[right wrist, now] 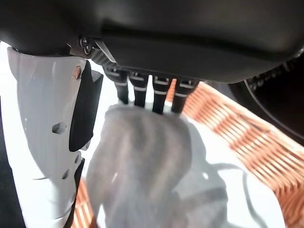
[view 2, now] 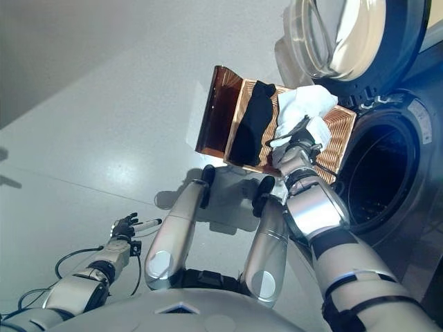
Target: Pick up the clothes and place them into the washing machine
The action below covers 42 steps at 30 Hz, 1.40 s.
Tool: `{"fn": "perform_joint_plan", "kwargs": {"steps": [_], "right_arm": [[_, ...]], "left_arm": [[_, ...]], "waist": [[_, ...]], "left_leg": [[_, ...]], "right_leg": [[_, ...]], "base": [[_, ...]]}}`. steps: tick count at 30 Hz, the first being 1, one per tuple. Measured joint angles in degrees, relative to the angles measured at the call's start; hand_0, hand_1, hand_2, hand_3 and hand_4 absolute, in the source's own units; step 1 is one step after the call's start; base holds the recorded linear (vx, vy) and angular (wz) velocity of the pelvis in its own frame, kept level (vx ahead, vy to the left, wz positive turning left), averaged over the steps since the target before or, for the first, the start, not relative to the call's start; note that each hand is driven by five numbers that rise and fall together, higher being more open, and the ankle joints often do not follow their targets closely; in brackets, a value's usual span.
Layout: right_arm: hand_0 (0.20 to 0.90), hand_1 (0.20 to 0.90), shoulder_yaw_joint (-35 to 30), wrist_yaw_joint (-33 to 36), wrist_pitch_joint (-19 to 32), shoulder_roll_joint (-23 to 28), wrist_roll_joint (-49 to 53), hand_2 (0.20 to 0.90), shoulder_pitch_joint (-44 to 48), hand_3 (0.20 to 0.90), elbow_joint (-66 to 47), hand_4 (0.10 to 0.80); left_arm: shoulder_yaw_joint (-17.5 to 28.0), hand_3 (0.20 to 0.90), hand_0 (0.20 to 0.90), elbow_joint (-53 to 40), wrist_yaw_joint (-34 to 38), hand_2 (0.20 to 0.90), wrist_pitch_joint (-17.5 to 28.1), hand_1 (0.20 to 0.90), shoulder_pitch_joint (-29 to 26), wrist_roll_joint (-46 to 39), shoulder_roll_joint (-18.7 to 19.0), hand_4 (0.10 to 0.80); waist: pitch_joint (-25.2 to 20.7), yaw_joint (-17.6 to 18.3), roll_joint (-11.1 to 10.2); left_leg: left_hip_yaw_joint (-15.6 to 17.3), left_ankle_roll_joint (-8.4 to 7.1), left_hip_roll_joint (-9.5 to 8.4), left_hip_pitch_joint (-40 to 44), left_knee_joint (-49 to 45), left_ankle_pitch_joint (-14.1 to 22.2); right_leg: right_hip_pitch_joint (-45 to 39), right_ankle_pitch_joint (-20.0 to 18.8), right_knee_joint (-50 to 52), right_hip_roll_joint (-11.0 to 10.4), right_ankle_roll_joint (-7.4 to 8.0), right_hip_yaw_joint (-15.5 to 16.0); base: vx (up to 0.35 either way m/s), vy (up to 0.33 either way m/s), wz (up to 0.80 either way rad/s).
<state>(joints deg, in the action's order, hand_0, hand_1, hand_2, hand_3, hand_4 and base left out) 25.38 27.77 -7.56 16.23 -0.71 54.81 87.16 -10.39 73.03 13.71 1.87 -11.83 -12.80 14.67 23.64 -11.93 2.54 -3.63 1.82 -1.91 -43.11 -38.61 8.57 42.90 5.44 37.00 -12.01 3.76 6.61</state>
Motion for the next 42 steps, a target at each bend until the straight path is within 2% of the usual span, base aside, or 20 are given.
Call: {"fn": "perform_joint_plan", "kwargs": {"steps": [5,10,25,27,31,35,38,42], "right_arm": [[0.2,0.2,-0.07,-0.11,0.1,2.23,-1.63,0.2,1.37,0.2,-0.06,0.3],[0.2,0.2,-0.1,-1.69,0.19,1.52,-2.22,0.2,1.34,0.2,-0.1,0.3],[0.2,0.2,-1.26,-1.67,0.45,1.14,-2.09,0.2,0.72,0.2,-0.52,0.3],[0.2,0.2,-1.65,-1.49,1.4,1.4,-0.77,0.2,-0.54,0.2,-2.22,0.3],[0.2,0.2,-6.59,-0.22,4.39,1.25,6.12,0.2,-6.03,0.2,-9.87,0.3],[0.2,0.2,-11.27,-0.63,9.36,-0.16,14.62,0.2,-14.11,0.2,-19.27,0.3],[0.2,0.2,-12.55,-0.57,11.57,-2.79,19.76,0.2,-17.99,0.2,-20.32,0.3],[0.2,0.2,-15.9,-3.04,12.81,-3.42,26.13,0.2,-22.01,0.2,-22.4,0.3]], "left_arm": [[0.04,0.9,0.9,-0.04,-0.02,0.9,-0.24,0.9,-0.13,0.12,0.02,0.8],[0.04,0.9,0.9,-0.59,-0.03,0.9,-0.27,0.9,-0.13,0.88,-0.13,0.8],[0.12,0.9,0.9,-0.85,-0.04,0.9,-0.4,0.9,-0.36,1.21,-0.11,0.8],[0.19,0.9,0.9,-0.83,-0.01,0.9,-0.39,0.9,-0.36,1.08,-0.1,0.8],[0.27,0.9,0.9,-0.48,0.05,0.9,-0.19,0.9,-0.15,0.28,-0.12,0.8],[0.33,0.9,0.9,0.09,0.22,0.9,-0.01,0.9,0.59,-1.66,0.09,0.8],[0.34,0.9,0.9,0.78,0.21,0.9,0.6,0.9,0.92,-2.61,0.05,0.8],[0.39,0.9,0.9,0.81,0.15,0.9,1.18,0.9,0.89,-2.96,-0.12,0.8]], "waist": [[0.23,-0.06,0.31],[0.59,-0.12,1.01],[0.54,0.16,1.06],[0.48,0.29,0.96],[0.33,1.84,0.66],[-0.17,3.78,-0.7],[-0.53,5.07,-1.9],[-0.74,5.13,-2.54]], "left_leg": [[0.13,0.05,-0.05,-1.46,-1.35,0.03],[0.11,0.02,-0.03,-1.32,-1.36,0.01],[0.39,-0.02,-0.16,-1.1,-1.62,0.03],[0.55,-0.01,-0.12,-1.01,-1.6,0.03],[1.03,0.04,0.1,-0.35,-0.87,0.02],[1.94,-0.09,0.42,1.0,0.51,-0.07],[2.71,0.0,0.58,3.1,2.19,-0.04],[3.46,0.24,1.0,5.37,4.95,-0.27]], "right_leg": [[1.54,0.03,1.47,-0.27,-0.05,-0.27],[1.6,0.1,1.92,-0.28,-0.18,-0.23],[1.68,0.56,2.78,-0.55,-0.6,-0.37],[1.67,0.56,2.66,-0.52,-0.6,-0.46],[1.23,0.53,1.54,-0.05,-0.57,-0.99],[0.17,0.07,-0.47,0.63,-0.18,-1.6],[-1.57,-0.39,-2.37,0.97,0.34,-2.17],[-3.71,-1.56,-5.61,1.55,0.52,-2.37]], "base": [[-0.001,0.007,-0.01],[0.0,0.0,0.0],[0.003,0.002,0.02],[0.034,-0.004,-0.04],[0.039,-0.003,-0.1],[0.045,-0.002,-0.13],[0.055,-0.008,-0.16],[0.017,-0.001,-0.09]]}}
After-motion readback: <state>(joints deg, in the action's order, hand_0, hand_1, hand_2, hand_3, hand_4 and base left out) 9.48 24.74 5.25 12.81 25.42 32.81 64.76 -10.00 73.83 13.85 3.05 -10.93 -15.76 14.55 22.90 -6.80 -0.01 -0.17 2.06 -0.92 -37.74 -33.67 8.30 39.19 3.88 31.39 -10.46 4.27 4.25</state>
